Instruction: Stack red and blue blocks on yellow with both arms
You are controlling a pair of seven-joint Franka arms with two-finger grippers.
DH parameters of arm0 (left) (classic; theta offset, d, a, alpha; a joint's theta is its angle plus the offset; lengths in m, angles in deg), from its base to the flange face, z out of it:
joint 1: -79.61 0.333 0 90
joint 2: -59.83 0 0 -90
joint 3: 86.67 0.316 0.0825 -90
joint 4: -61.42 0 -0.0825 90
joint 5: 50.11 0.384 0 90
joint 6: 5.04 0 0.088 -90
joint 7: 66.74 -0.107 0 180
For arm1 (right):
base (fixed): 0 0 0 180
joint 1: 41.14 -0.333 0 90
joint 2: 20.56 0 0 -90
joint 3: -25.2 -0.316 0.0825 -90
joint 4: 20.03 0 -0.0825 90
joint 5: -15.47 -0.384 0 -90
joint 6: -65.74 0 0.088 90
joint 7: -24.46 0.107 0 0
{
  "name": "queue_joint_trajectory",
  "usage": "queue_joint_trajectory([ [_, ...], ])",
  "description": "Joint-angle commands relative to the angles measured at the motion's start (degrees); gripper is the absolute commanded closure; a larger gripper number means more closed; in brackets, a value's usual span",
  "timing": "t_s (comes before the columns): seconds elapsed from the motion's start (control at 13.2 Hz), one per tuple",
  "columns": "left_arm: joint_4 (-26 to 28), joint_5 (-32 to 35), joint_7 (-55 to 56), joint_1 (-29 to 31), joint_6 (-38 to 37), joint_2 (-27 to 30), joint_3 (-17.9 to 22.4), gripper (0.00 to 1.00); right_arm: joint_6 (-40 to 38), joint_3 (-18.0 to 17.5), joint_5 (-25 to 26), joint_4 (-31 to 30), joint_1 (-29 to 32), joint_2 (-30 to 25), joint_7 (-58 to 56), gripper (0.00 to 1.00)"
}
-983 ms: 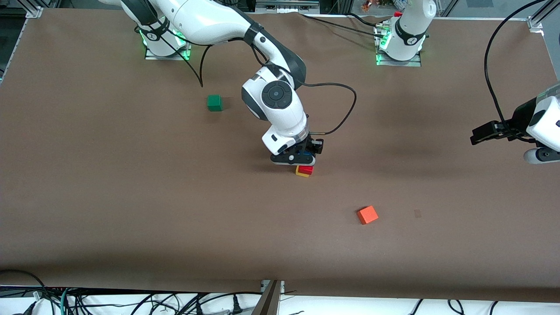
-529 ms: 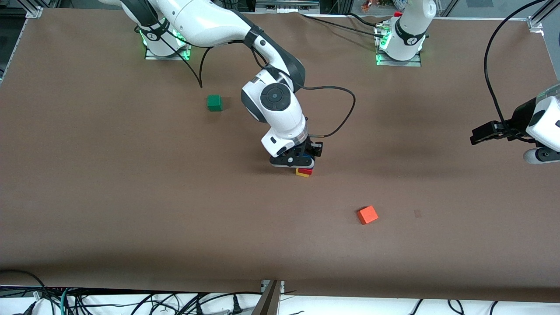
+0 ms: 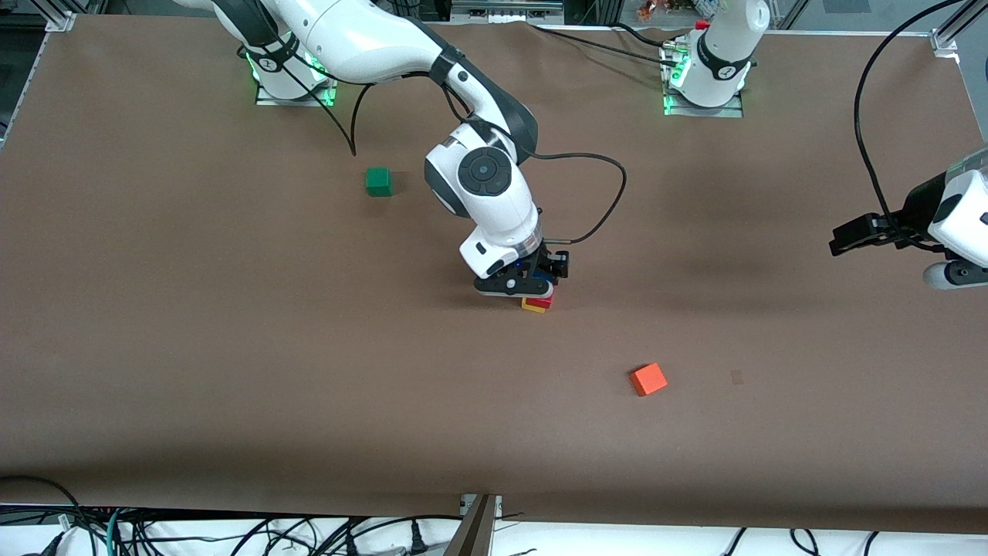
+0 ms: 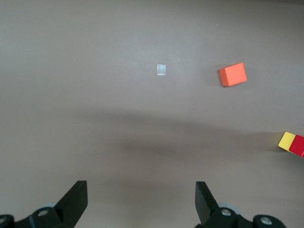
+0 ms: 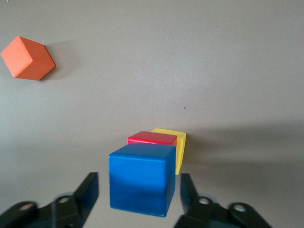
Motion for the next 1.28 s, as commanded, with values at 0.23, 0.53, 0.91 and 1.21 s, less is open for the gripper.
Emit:
queue_joint_trajectory([
  [0.23, -2.06, 0.69, -0.60, 0.04, -0.84, -1.04, -0.26, 0.00, -5.96, -0.17, -0.31, 2.44, 3.28, -2.15, -0.30, 0.00],
  [0.53, -2.06, 0.69, -0.51, 0.03, -0.84, -1.04, -0.26, 0.00, -14.92, -0.27, -1.19, 2.09, 10.50, -10.14, -2.84, 0.00],
  [0.91, -2.06, 0.69, -0.51, -0.14, -0.84, -1.13, -0.26, 0.00, -36.87, 0.26, -4.68, 0.95, 22.09, -20.25, -11.19, 0.00],
  [1.21, -2.06, 0.69, -0.60, -0.05, -0.84, -1.05, -0.26, 0.00, -44.66, 6.39, -4.79, -8.59, 25.98, -32.28, -22.67, 0.00],
])
